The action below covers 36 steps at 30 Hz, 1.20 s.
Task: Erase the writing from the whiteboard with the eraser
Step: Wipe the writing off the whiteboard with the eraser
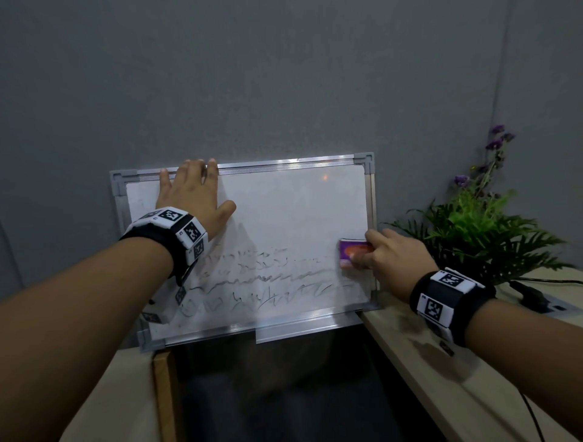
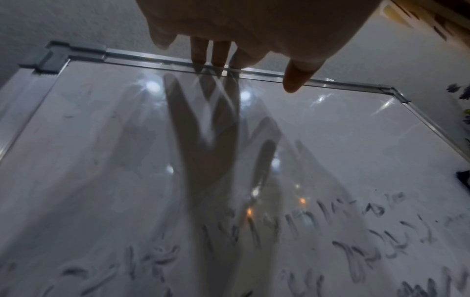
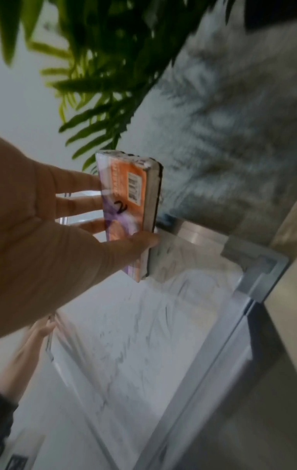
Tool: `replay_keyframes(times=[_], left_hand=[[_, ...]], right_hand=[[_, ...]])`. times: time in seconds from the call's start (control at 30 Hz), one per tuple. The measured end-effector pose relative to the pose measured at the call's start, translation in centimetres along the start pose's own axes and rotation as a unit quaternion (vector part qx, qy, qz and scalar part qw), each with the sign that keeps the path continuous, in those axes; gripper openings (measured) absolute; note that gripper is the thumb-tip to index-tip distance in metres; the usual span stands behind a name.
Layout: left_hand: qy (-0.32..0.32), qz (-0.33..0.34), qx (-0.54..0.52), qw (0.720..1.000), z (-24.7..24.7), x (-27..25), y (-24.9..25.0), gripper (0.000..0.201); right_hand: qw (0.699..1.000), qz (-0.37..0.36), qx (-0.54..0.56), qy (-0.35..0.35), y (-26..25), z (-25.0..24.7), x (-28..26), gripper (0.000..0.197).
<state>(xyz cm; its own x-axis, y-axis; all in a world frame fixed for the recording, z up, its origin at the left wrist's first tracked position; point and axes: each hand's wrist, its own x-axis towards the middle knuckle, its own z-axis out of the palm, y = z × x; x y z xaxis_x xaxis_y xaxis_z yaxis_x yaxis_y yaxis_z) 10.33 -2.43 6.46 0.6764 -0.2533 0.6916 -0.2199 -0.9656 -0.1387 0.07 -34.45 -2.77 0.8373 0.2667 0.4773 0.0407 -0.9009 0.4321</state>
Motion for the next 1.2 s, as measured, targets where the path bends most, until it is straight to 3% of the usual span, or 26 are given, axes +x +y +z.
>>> replay_keyframes(times=[0.23,0.47,0.7,0.9,1.1,1.2], left_hand=[[0.003,-0.001,0.006,1.0,0.1,0.0,-0.1,0.076],[0.003,-0.002,0.005,1.0,0.1,0.1,-0.1,0.076],[0.0,-0.003,0.002,1.0,0.1,0.1,-0.1,0.075],[0.0,-0.005,-0.004,1.0,-0.1,0.0,-0.2,0.075],[-0.004,-0.005,0.001,1.0,-0.1,0.0,-0.1,0.076],[-0.004,-0.004,-0.001,1.0,-0.2,0.0,-0.1,0.076]], right_hand=[[0.995,-0.074,-0.033,-0.051,-1.8,1.7,-0.9,0.034],[0.997,0.055,-0.01,-0.053,-0.1,0.3,-1.3,0.026],[0.995,0.015,-0.021,-0.101,-1.6,0.5,-2.0,0.029],[0.99,0.079,0.0,-0.113,-0.5,-0.6,-1.7,0.035],[0.991,-0.022,-0.013,-0.134,-1.7,0.0,-1.3,0.021],[0.988,-0.037,-0.009,-0.15,-1.9,0.4,-1.6,0.016]])
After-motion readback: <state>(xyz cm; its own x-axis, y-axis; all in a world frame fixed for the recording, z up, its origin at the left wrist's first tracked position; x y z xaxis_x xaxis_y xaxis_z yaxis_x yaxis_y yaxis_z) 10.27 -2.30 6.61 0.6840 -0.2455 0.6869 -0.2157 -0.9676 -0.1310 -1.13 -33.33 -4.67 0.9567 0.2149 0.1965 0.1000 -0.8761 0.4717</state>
